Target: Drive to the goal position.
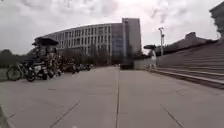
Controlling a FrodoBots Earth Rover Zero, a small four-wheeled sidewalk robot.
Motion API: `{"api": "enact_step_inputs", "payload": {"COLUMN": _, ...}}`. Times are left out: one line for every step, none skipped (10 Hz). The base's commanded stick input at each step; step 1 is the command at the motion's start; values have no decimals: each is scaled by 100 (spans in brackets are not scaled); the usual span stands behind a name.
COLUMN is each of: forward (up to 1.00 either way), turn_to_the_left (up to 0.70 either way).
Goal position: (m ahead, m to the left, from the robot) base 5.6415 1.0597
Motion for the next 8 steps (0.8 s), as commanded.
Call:
{"api": "enact_step_inputs", "payload": {"forward": 70, "turn_to_the_left": 0}}
{"api": "enact_step_inputs", "payload": {"forward": 70, "turn_to_the_left": 0}}
{"api": "enact_step_inputs", "payload": {"forward": 70, "turn_to_the_left": 0}}
{"api": "enact_step_inputs", "payload": {"forward": 70, "turn_to_the_left": 0}}
{"api": "enact_step_inputs", "payload": {"forward": 70, "turn_to_the_left": 0}}
{"api": "enact_step_inputs", "payload": {"forward": 70, "turn_to_the_left": 0}}
{"api": "enact_step_inputs", "payload": {"forward": 70, "turn_to_the_left": 0}}
{"api": "enact_step_inputs", "payload": {"forward": 70, "turn_to_the_left": 0}}
